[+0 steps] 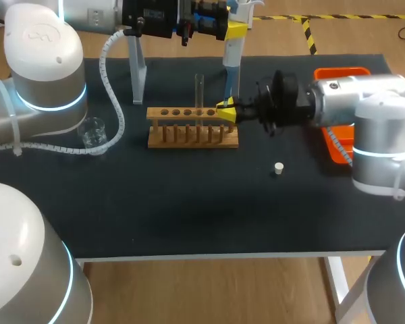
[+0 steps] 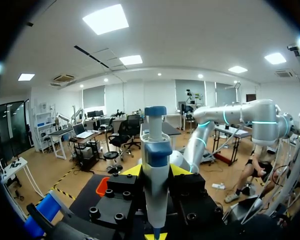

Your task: Invert the test tube, pick up the pipette, mount the tip to pipette, aspirate from beaker and dispense into the tube, eject the tip, return the pipette, and cap with the stopper.

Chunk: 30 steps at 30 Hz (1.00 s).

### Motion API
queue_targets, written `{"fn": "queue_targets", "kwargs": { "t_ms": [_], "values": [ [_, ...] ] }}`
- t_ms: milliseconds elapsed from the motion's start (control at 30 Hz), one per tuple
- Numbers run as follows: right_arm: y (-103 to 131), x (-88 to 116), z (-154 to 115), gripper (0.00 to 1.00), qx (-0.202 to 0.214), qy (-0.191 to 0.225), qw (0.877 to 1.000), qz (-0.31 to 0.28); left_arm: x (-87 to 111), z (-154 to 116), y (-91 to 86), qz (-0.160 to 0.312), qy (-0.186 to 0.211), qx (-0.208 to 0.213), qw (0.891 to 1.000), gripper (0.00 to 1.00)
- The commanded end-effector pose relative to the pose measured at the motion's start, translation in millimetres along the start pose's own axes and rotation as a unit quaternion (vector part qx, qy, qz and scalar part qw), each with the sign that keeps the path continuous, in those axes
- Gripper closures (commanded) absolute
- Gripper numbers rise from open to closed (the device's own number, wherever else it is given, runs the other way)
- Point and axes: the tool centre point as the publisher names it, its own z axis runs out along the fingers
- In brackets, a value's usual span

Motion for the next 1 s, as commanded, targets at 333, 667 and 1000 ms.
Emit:
{"fn": "queue_targets", "kwargs": {
  "t_ms": [333, 667, 1000],
  "values": [
    [5.1, 1.5, 1.8, 1.00, -0.011, -0.009, 1.000, 0.009, 0.3, -1.0, 0.5, 0.000, 0.001, -0.001, 1.000, 1.00],
    [17.2, 0.4, -0.6, 1.00, -0.019, -0.009, 1.000, 0.007, 0.3, -1.0, 0.5, 0.000, 0.001, -0.001, 1.000, 1.00],
    [33.7, -1.5, -5.3, 1.00, -0.018, -0.008, 1.000, -0.001, 0.3, -1.0, 0.5, 0.000, 0.001, -0.001, 1.000, 1.00]
  ]
}}
